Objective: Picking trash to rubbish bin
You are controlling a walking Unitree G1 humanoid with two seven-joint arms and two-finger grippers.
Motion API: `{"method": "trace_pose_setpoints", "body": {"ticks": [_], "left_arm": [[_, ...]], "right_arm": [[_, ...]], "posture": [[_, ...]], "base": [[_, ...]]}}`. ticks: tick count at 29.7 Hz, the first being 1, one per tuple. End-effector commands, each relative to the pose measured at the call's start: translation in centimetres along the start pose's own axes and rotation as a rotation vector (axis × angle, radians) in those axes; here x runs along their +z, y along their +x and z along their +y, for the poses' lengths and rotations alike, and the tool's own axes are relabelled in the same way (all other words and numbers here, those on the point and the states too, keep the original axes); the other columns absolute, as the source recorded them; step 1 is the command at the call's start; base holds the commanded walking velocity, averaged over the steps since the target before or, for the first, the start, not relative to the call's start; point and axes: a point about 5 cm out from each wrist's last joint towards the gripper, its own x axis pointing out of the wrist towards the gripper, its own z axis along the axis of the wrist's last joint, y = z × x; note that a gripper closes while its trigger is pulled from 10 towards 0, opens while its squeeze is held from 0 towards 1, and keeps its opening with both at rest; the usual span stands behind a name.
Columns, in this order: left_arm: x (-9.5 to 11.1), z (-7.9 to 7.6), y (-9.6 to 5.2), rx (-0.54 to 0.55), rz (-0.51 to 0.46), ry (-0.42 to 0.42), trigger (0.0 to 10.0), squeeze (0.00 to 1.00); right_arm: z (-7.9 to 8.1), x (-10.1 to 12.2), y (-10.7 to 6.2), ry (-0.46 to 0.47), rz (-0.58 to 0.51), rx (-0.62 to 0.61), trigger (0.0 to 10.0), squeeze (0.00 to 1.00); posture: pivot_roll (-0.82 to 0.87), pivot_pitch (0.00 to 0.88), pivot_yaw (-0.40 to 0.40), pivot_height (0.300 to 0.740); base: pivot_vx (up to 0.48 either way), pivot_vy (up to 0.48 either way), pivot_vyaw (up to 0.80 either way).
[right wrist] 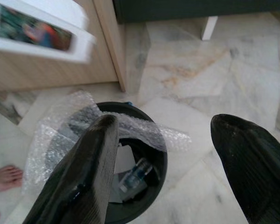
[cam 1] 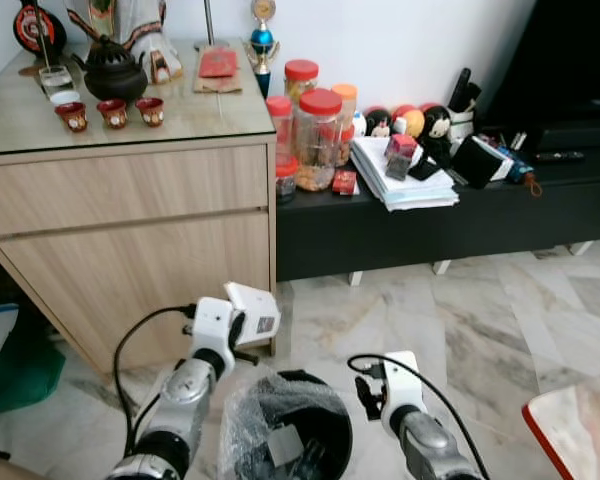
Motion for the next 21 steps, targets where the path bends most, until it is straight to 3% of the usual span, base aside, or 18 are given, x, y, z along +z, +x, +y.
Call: {"method": "trace_pose_setpoints", "body": {"ticks": [1, 6, 13, 21], "left_arm": [[-0.6, -0.7, 0.0, -0.044, 0.026, -0.045, 10.0, 0.00], [-1.7, -3.1, 0.0, -0.193, 0.087, -0.072, 10.0, 0.00], [-2.3, -2.4, -0.3, -0.148, 0.121, -0.085, 10.0, 0.00], [-4.4, -1.6, -1.6, -0.143, 0.242, -0.103, 10.0, 0.00]], "right_arm": [[0.1, 1.4, 0.3, -0.021, -0.047, 0.018, 10.0, 0.00], [0.6, 2.8, 0.7, -0.026, -0.091, 0.043, 10.0, 0.00], [0.9, 2.8, 0.7, -0.026, -0.092, 0.055, 10.0, 0.00], [1.0, 2.1, 0.6, -0.026, -0.074, 0.061, 10.0, 0.00]], "posture": [[-0.02, 0.053, -0.057, 0.740], [-0.03, 0.059, -0.060, 0.740], [-0.02, 0.063, -0.057, 0.740], [-0.02, 0.068, -0.056, 0.740]], "base": [[0.000, 0.000, 0.00], [0.000, 0.000, 0.00], [0.000, 0.000, 0.00], [0.000, 0.000, 0.00]]}}
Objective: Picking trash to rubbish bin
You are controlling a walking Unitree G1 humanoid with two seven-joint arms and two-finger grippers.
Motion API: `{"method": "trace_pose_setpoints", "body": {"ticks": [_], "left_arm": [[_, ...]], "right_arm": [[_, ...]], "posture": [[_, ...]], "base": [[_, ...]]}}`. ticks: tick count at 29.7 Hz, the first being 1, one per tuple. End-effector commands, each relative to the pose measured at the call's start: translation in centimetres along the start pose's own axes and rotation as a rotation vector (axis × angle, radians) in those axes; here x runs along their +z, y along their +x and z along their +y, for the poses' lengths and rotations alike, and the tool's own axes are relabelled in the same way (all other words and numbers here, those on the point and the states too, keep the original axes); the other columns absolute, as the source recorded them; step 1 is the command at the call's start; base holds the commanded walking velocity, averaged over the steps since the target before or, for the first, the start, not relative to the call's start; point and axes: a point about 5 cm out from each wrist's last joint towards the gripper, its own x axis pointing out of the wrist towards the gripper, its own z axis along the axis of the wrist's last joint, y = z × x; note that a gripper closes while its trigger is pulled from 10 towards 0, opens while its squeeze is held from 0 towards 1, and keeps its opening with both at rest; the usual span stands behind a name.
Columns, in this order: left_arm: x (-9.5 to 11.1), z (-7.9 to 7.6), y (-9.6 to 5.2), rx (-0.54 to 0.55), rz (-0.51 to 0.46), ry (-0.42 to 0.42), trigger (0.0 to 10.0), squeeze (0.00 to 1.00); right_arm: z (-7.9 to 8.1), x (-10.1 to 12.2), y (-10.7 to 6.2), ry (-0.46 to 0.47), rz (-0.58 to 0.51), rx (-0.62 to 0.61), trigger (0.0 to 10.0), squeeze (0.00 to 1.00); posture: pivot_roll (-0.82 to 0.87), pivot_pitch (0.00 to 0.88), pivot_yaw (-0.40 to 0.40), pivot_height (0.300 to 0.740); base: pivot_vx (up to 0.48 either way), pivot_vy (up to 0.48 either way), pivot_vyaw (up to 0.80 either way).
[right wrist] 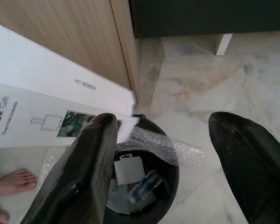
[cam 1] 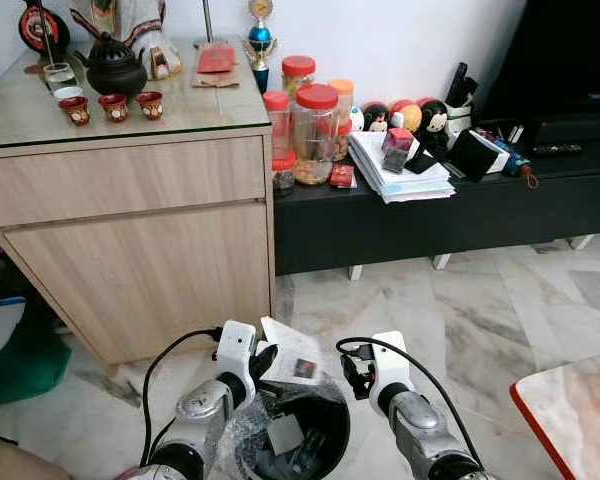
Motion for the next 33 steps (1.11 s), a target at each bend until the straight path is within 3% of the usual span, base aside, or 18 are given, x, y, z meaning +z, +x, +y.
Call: {"method": "trace_pose_setpoints", "body": {"ticks": [1, 17, 18, 19, 20, 21, 33], "left_arm": [[-1.7, -0.1, -0.5, -0.015, 0.080, -0.015, 10.0, 0.00], [-3.3, -0.5, -1.0, -0.040, 0.160, -0.034, 10.0, 0.00], [-3.4, -0.4, -1.1, -0.038, 0.167, -0.032, 10.0, 0.57], [-3.5, -0.4, -1.2, -0.037, 0.175, -0.030, 10.0, 0.79], [-3.5, -0.4, -1.2, -0.037, 0.175, -0.030, 10.0, 0.79], [-3.6, -0.3, -1.2, -0.036, 0.178, -0.029, 10.0, 1.00], [-3.7, -0.1, -1.3, -0.026, 0.185, -0.027, 10.0, 1.00]], "right_arm": [[-0.1, -0.2, -0.1, -0.002, 0.002, 0.001, 10.0, 0.00], [0.0, -0.2, -0.1, -0.007, 0.000, 0.005, 10.0, 0.00], [0.0, -0.2, -0.1, -0.008, 0.001, 0.005, 10.0, 0.00], [0.0, -0.2, -0.1, -0.008, 0.001, 0.006, 10.0, 0.00], [0.0, -0.2, -0.1, -0.008, 0.001, 0.006, 10.0, 0.00], [0.0, -0.2, -0.1, -0.009, 0.002, 0.006, 10.0, 0.00], [0.1, -0.3, -0.1, -0.008, 0.005, 0.006, 10.0, 0.00]], "posture": [[-0.02, 0.068, -0.056, 0.740], [-0.02, 0.067, -0.057, 0.740], [-0.02, 0.069, -0.057, 0.740], [-0.02, 0.069, -0.057, 0.740], [-0.02, 0.069, -0.057, 0.740], [-0.02, 0.069, -0.057, 0.740], [-0.02, 0.066, -0.057, 0.740]], "base": [[0.000, 0.000, 0.00], [0.000, 0.000, 0.00], [0.000, 0.000, 0.00], [0.000, 0.000, 0.00], [0.000, 0.000, 0.00], [0.000, 0.000, 0.00], [0.000, 0.000, 0.00]]}}
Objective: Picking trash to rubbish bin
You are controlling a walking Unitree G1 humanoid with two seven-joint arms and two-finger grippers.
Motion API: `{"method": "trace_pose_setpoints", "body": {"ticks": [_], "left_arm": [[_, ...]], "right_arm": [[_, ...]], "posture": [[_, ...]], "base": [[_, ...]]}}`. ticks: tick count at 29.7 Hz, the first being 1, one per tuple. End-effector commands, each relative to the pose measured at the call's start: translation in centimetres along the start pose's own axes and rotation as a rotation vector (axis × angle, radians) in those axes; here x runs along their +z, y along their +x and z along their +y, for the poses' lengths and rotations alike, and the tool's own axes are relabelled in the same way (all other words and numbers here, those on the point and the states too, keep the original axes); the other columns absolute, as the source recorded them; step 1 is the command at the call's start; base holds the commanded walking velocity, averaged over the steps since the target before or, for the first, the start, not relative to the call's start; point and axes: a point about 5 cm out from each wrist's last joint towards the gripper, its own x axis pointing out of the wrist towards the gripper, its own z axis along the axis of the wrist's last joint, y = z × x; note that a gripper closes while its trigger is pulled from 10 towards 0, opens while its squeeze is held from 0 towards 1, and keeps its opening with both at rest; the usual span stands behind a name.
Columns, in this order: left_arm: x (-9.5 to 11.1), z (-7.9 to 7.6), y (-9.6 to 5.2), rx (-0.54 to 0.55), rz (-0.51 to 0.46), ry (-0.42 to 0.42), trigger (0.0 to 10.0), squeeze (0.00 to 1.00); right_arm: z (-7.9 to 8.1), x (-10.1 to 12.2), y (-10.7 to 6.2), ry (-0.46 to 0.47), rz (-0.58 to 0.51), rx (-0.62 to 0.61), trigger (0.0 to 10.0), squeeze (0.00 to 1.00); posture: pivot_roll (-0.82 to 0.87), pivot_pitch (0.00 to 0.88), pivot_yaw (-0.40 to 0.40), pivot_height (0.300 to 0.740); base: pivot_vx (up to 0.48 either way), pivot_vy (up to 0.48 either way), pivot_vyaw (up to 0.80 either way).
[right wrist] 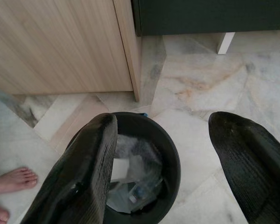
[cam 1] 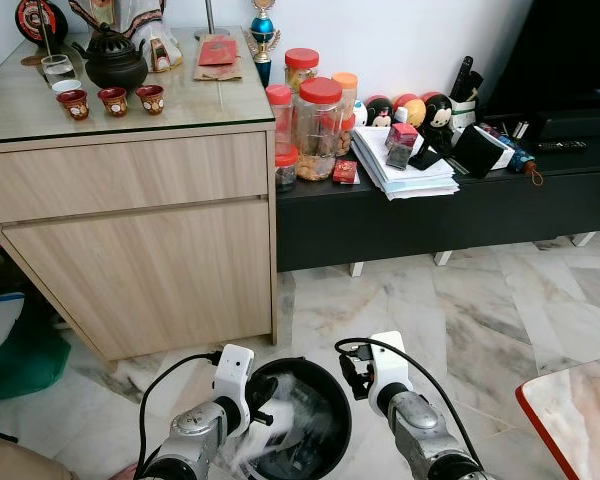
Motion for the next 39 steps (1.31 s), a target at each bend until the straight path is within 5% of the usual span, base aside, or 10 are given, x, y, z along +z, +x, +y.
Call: {"method": "trace_pose_setpoints", "body": {"ticks": [1, 8, 9, 11, 18, 21, 33, 39], "left_arm": [[-1.0, 0.0, -0.2, 0.004, 0.044, -0.011, 10.0, 1.00], [-1.0, 0.7, -0.5, 0.052, 0.044, -0.002, 10.0, 1.00], [-1.0, 0.8, -0.5, 0.059, 0.043, 0.000, 10.0, 0.00], [-1.0, 0.9, -0.6, 0.066, 0.042, 0.003, 10.0, 0.00], [-3.2, 4.6, -3.2, 0.395, 0.088, -0.014, 10.0, 0.00], [-4.2, 5.2, -4.1, 0.450, 0.123, -0.008, 10.0, 0.00], [-8.9, 5.8, -7.5, 0.595, 0.262, 0.004, 10.0, 0.00], [-11.1, 5.5, -9.0, 0.643, 0.344, -0.008, 10.0, 0.00]], "right_arm": [[0.0, -0.3, -0.1, -0.004, 0.007, 0.002, 10.0, 0.00], [0.0, -0.3, -0.1, -0.005, 0.009, 0.003, 10.0, 0.00], [0.0, -0.4, -0.1, -0.003, 0.009, 0.002, 10.0, 0.00], [0.0, -0.4, -0.1, -0.002, 0.008, 0.000, 10.0, 0.00], [-0.6, -2.3, -0.8, 0.004, 0.076, -0.038, 10.0, 0.00], [-1.0, -3.1, -1.2, 0.001, 0.103, -0.062, 10.0, 0.00], [-3.4, -8.5, -4.3, 0.027, 0.297, -0.208, 10.0, 0.00], [-3.2, -10.4, -5.4, 0.027, 0.362, -0.211, 10.0, 0.00]], "posture": [[-0.02, 0.066, -0.057, 0.740], [-0.02, 0.067, -0.058, 0.740], [-0.02, 0.067, -0.058, 0.740], [-0.02, 0.067, -0.058, 0.740], [-0.02, 0.061, -0.057, 0.740], [-0.02, 0.061, -0.058, 0.740], [-0.02, 0.059, -0.059, 0.740], [-0.01, 0.054, -0.058, 0.740]], "base": [[0.000, 0.000, 0.00], [0.000, 0.000, 0.00], [0.000, 0.000, 0.00], [0.000, 0.000, 0.00], [0.000, 0.000, 0.00], [0.000, 0.000, 0.00], [0.000, 0.000, 0.00], [0.000, 0.000, 0.00]]}}
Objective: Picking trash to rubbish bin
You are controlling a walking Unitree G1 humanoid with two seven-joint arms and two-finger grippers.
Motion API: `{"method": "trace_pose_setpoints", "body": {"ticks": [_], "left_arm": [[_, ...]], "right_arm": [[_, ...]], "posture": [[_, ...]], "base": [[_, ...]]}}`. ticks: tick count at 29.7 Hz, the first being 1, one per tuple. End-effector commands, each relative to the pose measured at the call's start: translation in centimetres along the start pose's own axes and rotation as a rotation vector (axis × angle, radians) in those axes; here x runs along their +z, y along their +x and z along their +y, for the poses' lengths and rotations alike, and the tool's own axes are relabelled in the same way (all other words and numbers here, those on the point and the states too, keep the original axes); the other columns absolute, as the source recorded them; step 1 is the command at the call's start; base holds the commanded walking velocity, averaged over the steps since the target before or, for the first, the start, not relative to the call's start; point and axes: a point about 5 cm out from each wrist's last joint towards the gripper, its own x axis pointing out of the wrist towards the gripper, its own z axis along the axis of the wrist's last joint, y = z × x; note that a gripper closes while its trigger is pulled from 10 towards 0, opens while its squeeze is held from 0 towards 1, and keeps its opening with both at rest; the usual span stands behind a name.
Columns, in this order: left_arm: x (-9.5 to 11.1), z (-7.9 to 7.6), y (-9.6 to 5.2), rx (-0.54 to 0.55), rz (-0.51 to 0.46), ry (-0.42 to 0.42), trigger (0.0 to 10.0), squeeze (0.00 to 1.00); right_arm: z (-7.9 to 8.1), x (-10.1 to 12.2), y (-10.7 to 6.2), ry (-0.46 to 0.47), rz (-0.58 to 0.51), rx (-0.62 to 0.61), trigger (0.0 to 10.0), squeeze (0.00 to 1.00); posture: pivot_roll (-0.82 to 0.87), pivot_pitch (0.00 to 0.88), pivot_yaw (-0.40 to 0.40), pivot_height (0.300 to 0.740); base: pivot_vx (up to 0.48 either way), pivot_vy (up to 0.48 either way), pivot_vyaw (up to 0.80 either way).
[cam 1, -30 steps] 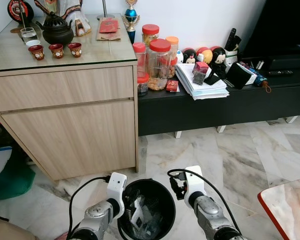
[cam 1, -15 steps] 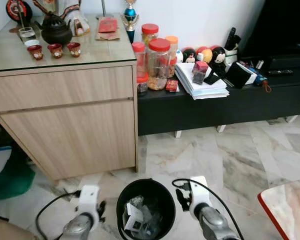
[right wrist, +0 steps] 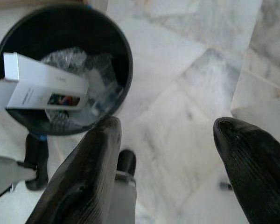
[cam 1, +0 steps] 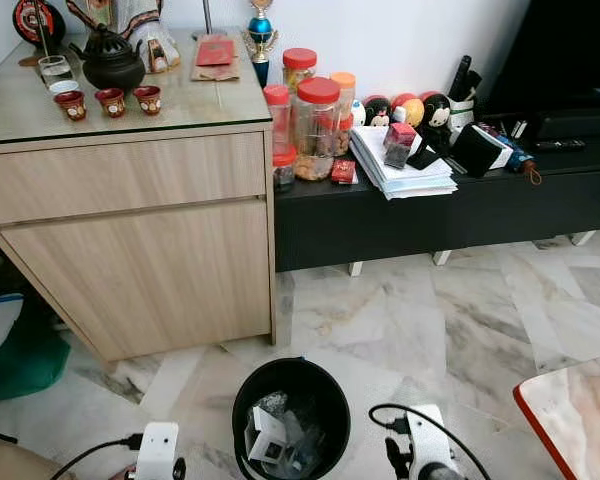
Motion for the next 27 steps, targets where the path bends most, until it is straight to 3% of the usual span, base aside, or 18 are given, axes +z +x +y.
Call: {"method": "trace_pose_setpoints", "body": {"ticks": [1, 9, 17, 27], "left_arm": [[-1.5, 0.2, -0.4, 0.013, 0.058, 0.017, 10.0, 0.00], [-2.3, -0.2, -0.7, -0.006, 0.075, 0.014, 10.0, 0.00], [-2.3, -0.2, -0.7, -0.012, 0.075, 0.013, 10.0, 0.00], [-2.3, -0.4, -0.7, -0.021, 0.078, 0.017, 10.0, 0.00]], "right_arm": [[0.0, -0.5, -0.1, 0.004, 0.020, -0.009, 10.0, 0.00], [0.3, -0.3, 0.0, 0.009, 0.019, -0.001, 10.0, 0.00], [0.6, 0.6, 0.2, 0.008, -0.002, 0.008, 10.0, 0.00], [0.8, 0.1, 0.1, -0.013, 0.017, 0.019, 10.0, 0.00]], "posture": [[-0.02, 0.054, -0.056, 0.740], [-0.01, 0.054, -0.055, 0.740], [-0.01, 0.052, -0.052, 0.740], [-0.02, 0.051, -0.053, 0.740]], "base": [[0.000, 0.000, 0.00], [0.000, 0.000, 0.00], [-0.255, 0.000, 0.00], [-0.263, 0.000, 0.00]]}}
